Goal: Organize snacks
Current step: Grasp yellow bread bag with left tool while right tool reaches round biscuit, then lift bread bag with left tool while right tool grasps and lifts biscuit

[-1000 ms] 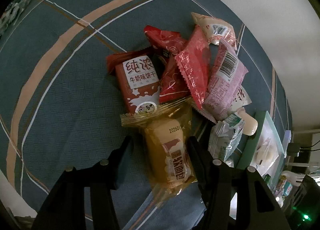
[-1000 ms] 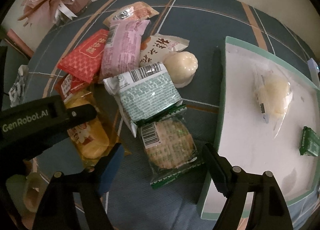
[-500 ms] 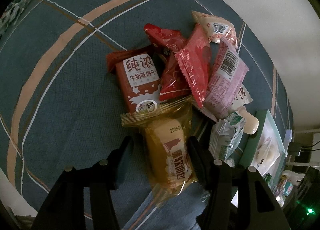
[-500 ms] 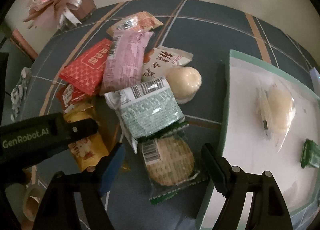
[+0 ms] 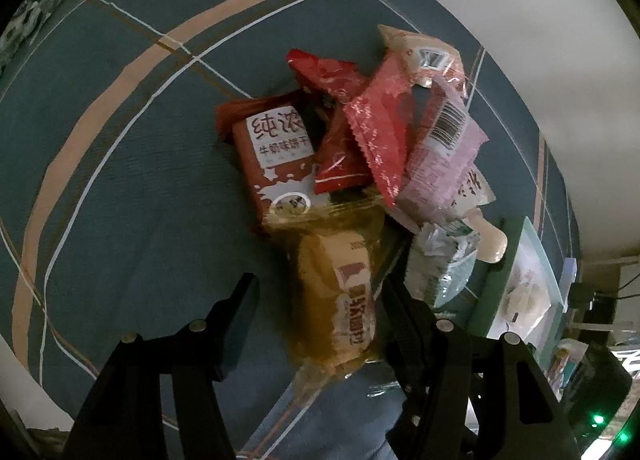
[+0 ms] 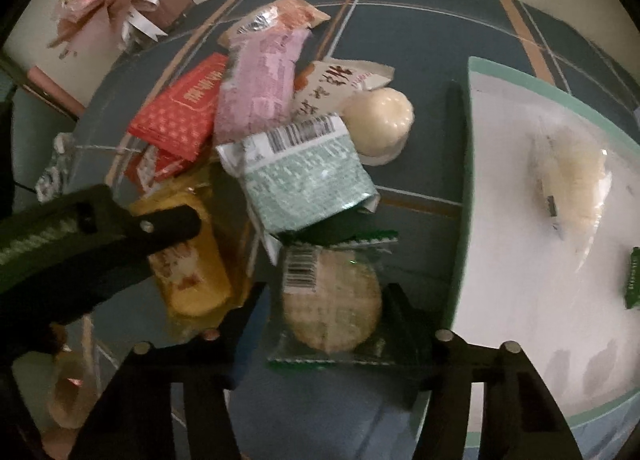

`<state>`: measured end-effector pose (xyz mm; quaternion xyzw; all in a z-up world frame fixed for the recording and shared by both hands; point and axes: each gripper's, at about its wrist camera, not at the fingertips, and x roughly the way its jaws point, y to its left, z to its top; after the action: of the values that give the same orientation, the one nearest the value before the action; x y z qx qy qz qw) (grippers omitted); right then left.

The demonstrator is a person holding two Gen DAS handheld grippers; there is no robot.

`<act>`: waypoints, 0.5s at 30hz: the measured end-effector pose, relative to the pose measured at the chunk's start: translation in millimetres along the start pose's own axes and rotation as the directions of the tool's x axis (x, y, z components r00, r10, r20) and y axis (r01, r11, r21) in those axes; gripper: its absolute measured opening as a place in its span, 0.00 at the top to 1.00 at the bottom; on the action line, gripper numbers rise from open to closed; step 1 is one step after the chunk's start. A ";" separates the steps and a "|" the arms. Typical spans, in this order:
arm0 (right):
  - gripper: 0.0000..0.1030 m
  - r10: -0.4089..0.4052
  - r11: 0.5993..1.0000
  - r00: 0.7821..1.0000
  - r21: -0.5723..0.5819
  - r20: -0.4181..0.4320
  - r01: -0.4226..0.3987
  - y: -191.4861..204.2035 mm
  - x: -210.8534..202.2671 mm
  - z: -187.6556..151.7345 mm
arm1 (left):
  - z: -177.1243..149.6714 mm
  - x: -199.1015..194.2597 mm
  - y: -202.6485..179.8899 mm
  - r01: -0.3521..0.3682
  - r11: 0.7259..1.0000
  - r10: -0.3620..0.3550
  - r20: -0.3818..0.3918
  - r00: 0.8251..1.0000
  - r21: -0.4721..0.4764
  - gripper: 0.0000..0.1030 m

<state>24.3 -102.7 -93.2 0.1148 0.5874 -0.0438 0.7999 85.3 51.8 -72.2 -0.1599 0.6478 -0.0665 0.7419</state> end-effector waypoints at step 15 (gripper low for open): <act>0.41 -0.150 0.985 0.989 -0.086 0.017 0.151 15.2 9.9 -4.7 | -9.6 19.6 -12.8 -0.043 0.997 0.044 -0.017 0.999 0.058 0.47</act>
<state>26.1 -86.2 -101.9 0.0347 0.5915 -0.0789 0.8017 80.2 32.3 -87.5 -0.1238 0.6556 -0.0704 0.7415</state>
